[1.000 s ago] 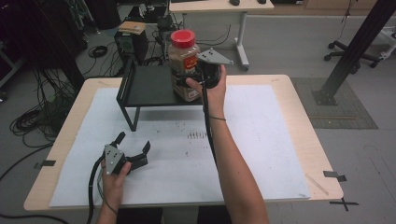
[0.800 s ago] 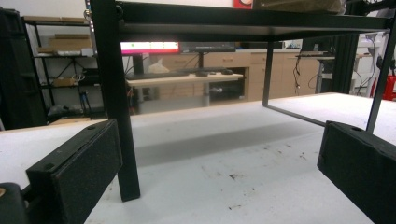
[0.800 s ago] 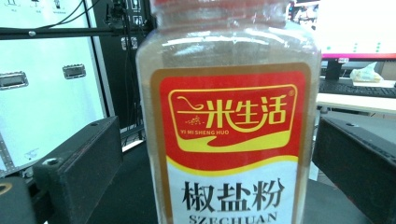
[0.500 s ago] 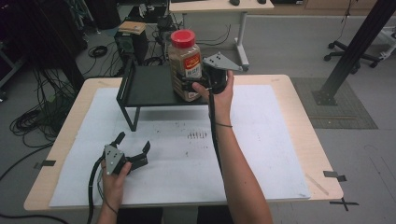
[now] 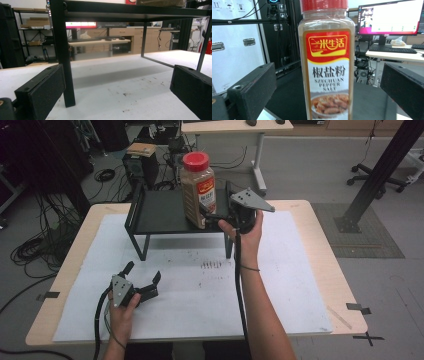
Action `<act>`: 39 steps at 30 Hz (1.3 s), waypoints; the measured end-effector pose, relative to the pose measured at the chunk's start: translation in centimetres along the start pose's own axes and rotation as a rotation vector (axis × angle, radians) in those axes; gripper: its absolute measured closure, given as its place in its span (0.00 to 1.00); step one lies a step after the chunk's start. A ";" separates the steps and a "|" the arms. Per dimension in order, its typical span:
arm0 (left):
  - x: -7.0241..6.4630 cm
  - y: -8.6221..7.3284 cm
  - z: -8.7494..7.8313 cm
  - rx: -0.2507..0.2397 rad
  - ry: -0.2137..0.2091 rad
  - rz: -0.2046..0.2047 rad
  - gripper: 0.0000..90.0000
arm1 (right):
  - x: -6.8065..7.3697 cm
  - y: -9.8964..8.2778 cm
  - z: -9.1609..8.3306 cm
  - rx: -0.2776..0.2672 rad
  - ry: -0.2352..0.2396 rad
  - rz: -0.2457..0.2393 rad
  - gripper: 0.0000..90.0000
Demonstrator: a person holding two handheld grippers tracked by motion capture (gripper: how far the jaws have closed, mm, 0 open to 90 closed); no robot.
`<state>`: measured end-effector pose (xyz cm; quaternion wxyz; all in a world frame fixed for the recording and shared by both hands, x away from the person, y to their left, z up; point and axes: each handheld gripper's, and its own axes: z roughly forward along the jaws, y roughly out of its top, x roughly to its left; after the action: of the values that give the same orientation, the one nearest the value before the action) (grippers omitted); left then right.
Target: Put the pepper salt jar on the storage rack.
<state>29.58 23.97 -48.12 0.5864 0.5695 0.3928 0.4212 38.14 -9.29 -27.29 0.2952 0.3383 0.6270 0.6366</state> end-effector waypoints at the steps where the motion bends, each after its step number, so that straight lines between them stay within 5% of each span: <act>1: 0.0 0.0 0.0 0.000 0.000 0.000 0.00 | 0.0 0.0 0.0 0.000 0.000 0.000 0.00; 6: 0.0 0.0 0.0 -0.003 0.000 0.005 0.00 | -0.5 -1.0 -2.5 -0.016 -0.016 0.016 0.00; 12: 0.0 0.0 0.0 -0.001 0.000 0.002 0.00 | -0.6 -1.6 -3.6 -0.019 -0.023 0.015 0.00; 13: 0.0 0.0 0.0 -0.001 0.000 0.002 0.00 | -0.7 -2.3 -4.9 -0.026 -0.029 0.017 0.00; 19: 0.0 0.0 0.0 -0.001 0.001 0.004 0.00 | -0.7 -2.9 -5.7 -0.028 -0.039 0.013 0.00; 23: 0.0 0.0 0.0 0.001 0.002 0.005 0.00 | -0.8 -5.1 -7.5 -0.031 -0.049 0.018 0.00; 35: 0.0 0.0 0.0 0.001 0.001 -0.001 0.00 | -1.1 -8.6 -9.4 -0.032 -0.071 0.030 0.00; 36: 0.0 0.0 0.0 0.001 0.001 -0.001 0.00 | -1.3 -10.0 -10.2 -0.031 -0.082 0.037 0.00; 39: 0.0 0.0 0.0 0.001 0.001 -0.001 0.00 | -1.3 -10.0 -10.2 -0.031 -0.082 0.037 0.00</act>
<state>29.57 23.95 -48.12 0.5862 0.5693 0.3937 0.4210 30.27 -15.99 -37.19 0.3140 0.3713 0.5981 0.6370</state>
